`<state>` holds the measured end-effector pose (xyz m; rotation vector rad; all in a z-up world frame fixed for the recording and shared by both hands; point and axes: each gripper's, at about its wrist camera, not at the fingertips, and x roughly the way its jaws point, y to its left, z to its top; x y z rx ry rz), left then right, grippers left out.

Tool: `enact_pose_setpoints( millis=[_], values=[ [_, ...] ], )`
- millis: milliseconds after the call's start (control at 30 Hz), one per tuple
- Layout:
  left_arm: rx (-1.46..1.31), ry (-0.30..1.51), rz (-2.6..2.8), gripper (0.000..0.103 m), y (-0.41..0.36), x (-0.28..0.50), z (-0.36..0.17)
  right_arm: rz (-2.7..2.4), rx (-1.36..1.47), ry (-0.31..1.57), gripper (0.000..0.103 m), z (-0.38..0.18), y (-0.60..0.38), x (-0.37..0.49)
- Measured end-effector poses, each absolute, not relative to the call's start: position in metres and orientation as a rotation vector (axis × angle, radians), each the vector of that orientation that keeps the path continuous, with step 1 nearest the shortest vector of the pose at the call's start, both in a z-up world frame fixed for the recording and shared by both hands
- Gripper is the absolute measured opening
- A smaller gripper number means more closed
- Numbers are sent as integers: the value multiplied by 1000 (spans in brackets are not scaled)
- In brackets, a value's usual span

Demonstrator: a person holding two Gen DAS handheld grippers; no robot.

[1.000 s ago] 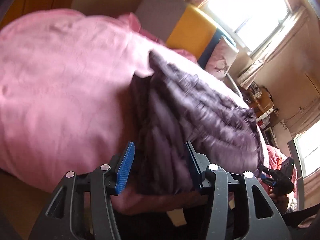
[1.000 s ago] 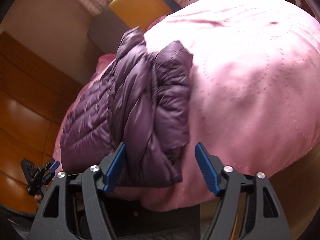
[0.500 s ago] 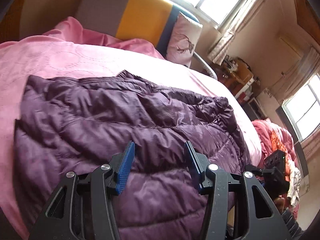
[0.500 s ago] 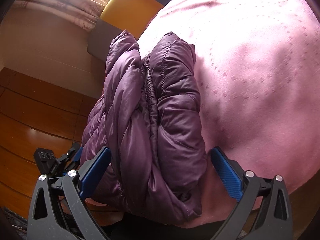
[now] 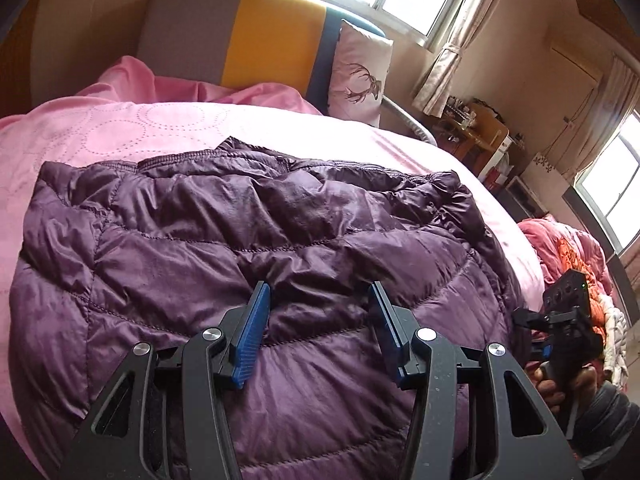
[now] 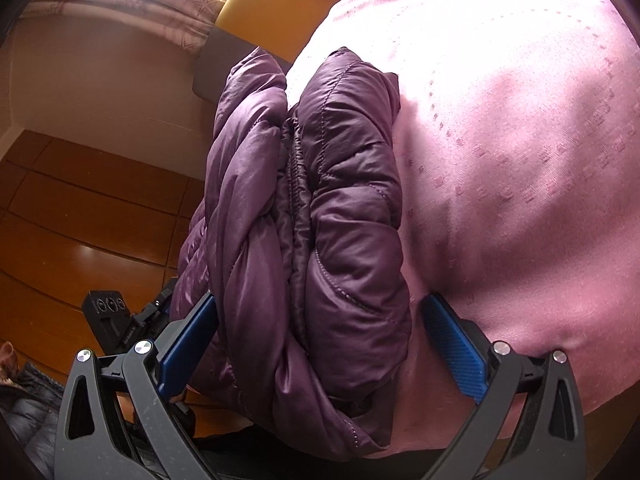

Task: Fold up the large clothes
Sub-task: 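Grasp the folded jacket edge with the right gripper and tuck it over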

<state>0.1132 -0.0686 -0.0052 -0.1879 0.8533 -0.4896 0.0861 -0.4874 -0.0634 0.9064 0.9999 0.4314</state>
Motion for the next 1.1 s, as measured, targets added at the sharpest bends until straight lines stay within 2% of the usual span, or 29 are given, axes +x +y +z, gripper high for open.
enact_pose_setpoints(
  millis=[533,733,800,867,900,967,1000,1100],
  values=[
    [-94,876,-470,50,-90,117,-29,390,836,1040,100,-47,-462,86],
    [-149,884,-502,50,-84,121,-40,439,842,1010,81,-40,-439,86],
    [-173,892,-511,50,-81,122,-41,451,830,997,72,-38,-432,84],
    [-211,904,-521,50,-76,124,-42,449,815,983,60,-33,-427,81],
    [-242,914,-529,48,-72,126,-43,445,799,976,57,-29,-425,79],
    [-323,936,-517,38,-61,128,-43,438,770,967,49,-23,-422,76],
    [-383,949,-518,32,-54,129,-41,435,764,964,47,-19,-421,75],
    [-451,941,-502,25,-36,124,-36,430,736,950,43,-11,-414,70]
  ],
)
